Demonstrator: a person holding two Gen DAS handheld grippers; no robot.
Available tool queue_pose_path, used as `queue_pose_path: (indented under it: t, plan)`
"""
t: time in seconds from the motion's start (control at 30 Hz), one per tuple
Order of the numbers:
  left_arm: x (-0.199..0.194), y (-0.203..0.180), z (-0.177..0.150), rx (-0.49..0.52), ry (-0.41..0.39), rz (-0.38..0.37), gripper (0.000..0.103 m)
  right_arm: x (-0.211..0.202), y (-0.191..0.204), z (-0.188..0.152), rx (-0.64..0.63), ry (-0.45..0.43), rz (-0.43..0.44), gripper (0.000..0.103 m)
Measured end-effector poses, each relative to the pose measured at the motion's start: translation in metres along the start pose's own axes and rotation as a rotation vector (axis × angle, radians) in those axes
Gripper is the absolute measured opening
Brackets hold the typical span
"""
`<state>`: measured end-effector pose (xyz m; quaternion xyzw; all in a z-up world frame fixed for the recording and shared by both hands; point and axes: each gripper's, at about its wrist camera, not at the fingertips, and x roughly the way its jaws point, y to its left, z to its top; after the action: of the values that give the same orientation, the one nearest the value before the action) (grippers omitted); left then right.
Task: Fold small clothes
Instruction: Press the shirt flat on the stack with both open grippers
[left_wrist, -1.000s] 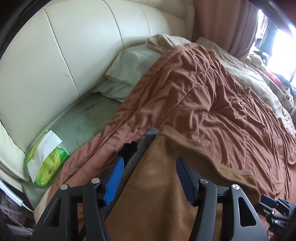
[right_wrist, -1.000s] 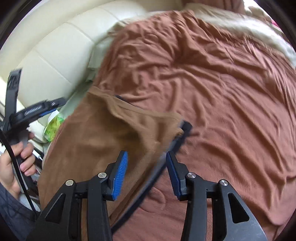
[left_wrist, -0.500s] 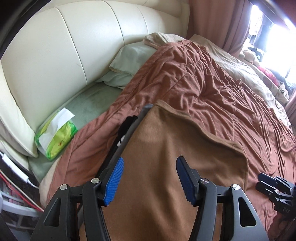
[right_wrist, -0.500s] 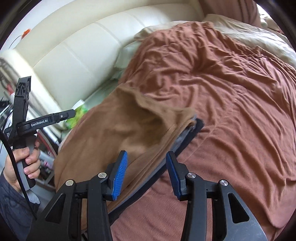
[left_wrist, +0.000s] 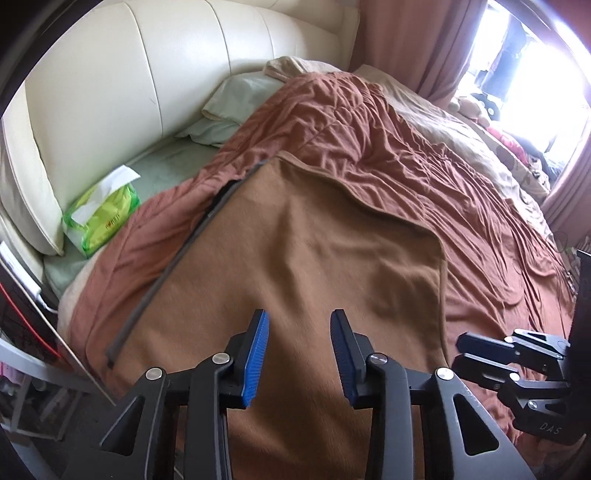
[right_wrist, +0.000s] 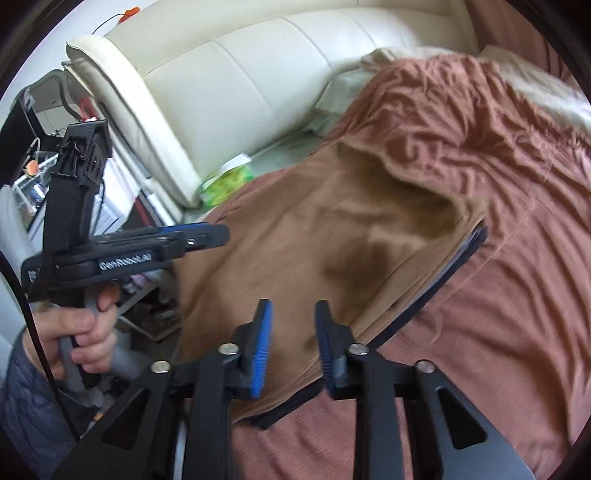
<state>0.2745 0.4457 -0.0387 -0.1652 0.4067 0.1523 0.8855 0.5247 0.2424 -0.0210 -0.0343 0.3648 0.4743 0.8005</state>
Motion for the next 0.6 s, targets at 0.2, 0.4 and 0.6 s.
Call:
queue_pose_path:
  t: [0.2, 0.4, 0.6]
  plan:
    - [-0.006, -0.013, -0.026, 0.049, 0.012, -0.023, 0.034, -0.005, 0.014, -0.024, -0.032, 0.017, 0.003, 0.017]
    - [0.003, -0.009, -0.051, 0.054, 0.056, -0.046, 0.033, 0.016, 0.014, -0.038, -0.052, 0.089, -0.043, 0.016]
    - [0.026, -0.001, -0.077, 0.045, 0.104, -0.039, 0.032, 0.042, 0.017, -0.045, -0.064, 0.132, -0.083, 0.016]
